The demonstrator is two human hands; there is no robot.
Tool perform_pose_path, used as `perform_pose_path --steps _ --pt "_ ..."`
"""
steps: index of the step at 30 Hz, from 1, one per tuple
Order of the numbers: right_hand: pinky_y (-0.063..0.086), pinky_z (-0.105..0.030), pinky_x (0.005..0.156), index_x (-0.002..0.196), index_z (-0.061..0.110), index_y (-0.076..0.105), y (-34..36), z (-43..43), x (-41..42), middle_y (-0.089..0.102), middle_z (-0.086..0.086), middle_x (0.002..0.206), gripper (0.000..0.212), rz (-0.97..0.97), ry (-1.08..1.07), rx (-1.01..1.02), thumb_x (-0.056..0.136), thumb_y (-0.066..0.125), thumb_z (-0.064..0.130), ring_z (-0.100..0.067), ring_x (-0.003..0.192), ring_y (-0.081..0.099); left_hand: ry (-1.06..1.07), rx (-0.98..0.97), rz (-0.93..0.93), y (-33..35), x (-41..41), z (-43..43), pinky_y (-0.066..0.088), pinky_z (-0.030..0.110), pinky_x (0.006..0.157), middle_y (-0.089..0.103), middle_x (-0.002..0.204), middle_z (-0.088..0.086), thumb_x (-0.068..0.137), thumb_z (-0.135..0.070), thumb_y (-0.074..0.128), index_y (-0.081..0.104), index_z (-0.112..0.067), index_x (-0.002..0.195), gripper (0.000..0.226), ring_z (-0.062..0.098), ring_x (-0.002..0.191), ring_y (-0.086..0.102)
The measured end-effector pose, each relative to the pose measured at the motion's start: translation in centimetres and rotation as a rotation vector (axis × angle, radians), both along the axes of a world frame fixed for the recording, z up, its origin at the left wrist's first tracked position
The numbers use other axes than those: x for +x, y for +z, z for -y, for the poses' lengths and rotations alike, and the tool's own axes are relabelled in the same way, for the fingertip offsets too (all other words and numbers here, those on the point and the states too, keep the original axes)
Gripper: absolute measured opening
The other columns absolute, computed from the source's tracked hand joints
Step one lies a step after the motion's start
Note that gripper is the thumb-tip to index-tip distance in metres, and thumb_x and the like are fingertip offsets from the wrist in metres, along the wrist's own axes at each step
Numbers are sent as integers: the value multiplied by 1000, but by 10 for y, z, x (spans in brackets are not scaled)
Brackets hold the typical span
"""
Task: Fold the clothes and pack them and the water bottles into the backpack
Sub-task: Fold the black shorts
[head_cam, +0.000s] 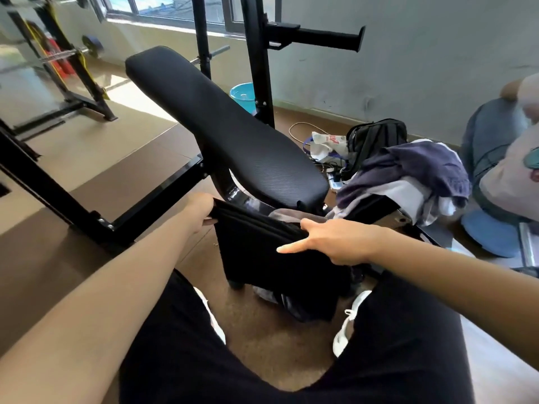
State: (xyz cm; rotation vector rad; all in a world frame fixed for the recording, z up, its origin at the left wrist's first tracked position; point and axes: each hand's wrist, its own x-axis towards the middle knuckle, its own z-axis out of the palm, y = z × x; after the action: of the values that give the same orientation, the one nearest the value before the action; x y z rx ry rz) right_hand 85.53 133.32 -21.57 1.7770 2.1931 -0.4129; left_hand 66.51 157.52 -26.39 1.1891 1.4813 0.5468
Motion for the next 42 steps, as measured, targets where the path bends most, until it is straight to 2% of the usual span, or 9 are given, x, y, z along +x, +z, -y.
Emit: perform_pose_path --steps 6,12,16,19,23,32,35,40,42 --pt "47 -47 104 154 58 8 -21 -20 18 50 -8 144 98 -110 -296 -105 83 47 4 -33 123 56 -137 -15 -10 -2 -4 -2 62 33 55 65 116 18 98 5 42 74 -10 97 36 26 91 64" --pt "56 -38 95 162 35 8 -28 -24 20 43 -9 155 99 -376 -644 -74 84 55 -1 -26 120 58 -375 -39 22 4 -2 17 61 27 53 64 122 17 95 5 52 71 -7 119 33 26 97 65" --pt "58 -30 52 163 26 13 -43 -29 10 46 -4 147 95 -943 -991 -30 89 59 -11 -21 98 62 -444 7 89 13 14 51 64 32 64 58 102 9 95 3 52 70 -10 91 22 24 91 60" --pt "62 -39 58 160 27 19 -51 -33 6 62 2 120 92 -1229 -1126 -12 89 60 -17 -24 99 68 -469 56 125 10 24 72 64 31 57 63 95 5 94 -1 54 72 -10 93 21 20 88 62" --pt "63 -50 74 149 32 32 -59 -35 2 63 -14 134 87 -1415 -1151 28 85 61 -19 -29 109 69 -502 180 118 3 35 93 55 24 49 58 78 0 90 -5 59 69 -18 80 19 15 77 58" --pt "61 -52 80 124 10 58 -53 -28 -6 70 -14 108 34 -1865 -1207 -25 94 47 3 -26 90 71 -624 578 -6 -22 31 124 54 40 77 65 78 -7 77 -45 62 65 -32 94 22 13 72 60" --pt "60 -47 73 129 15 59 -62 -26 -6 71 -13 119 36 -1784 -1240 51 96 64 30 -25 95 73 -728 635 33 -32 25 140 53 38 81 60 93 -11 80 -53 61 69 -30 115 43 9 83 59" --pt "56 -35 93 157 27 33 -88 -22 -1 61 -4 136 102 -1379 -1153 287 69 80 5 -19 118 64 -1058 580 94 -50 12 155 50 24 93 55 119 -15 87 -43 64 68 -31 132 47 7 117 53" --pt "52 -21 83 160 30 27 -83 -18 2 58 2 129 103 -1266 -1094 300 73 66 -9 -5 96 61 -1013 522 199 -48 4 151 52 25 93 68 119 -12 89 -29 67 75 -24 122 34 5 113 63"
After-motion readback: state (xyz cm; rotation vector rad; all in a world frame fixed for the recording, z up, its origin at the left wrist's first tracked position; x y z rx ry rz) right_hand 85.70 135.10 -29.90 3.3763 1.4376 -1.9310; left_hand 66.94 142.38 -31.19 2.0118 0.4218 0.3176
